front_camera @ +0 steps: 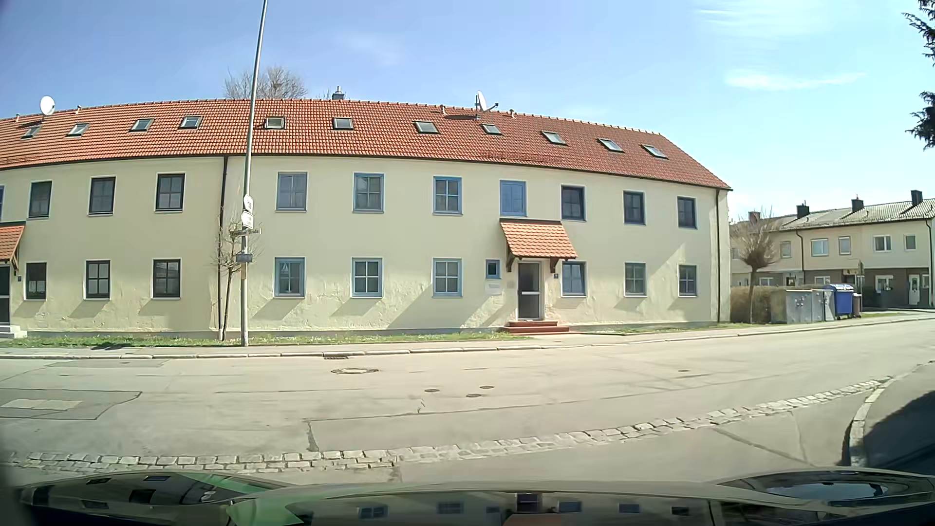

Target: Follow the waypoints while adhering to traffic rules and regulations

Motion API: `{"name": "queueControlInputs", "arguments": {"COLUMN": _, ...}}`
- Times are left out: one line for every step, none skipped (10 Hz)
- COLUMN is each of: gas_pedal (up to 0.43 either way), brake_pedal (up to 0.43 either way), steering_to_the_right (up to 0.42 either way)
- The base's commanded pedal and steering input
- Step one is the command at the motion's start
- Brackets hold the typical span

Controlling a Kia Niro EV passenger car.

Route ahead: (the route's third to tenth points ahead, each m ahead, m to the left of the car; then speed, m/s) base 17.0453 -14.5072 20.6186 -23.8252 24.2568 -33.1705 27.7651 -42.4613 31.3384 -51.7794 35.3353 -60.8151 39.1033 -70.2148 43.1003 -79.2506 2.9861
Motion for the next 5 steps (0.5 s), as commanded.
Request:
{"name": "queueControlInputs", "arguments": {"gas_pedal": 0.000, "brake_pedal": 0.000, "steering_to_the_right": 0.082}}
{"name": "queueControlInputs", "arguments": {"gas_pedal": 0.000, "brake_pedal": 0.000, "steering_to_the_right": 0.092}}
{"name": "queueControlInputs", "arguments": {"gas_pedal": 0.000, "brake_pedal": 0.000, "steering_to_the_right": 0.105}}
{"name": "queueControlInputs", "arguments": {"gas_pedal": 0.020, "brake_pedal": 0.000, "steering_to_the_right": 0.114}}
{"name": "queueControlInputs", "arguments": {"gas_pedal": 0.177, "brake_pedal": 0.000, "steering_to_the_right": 0.130}}
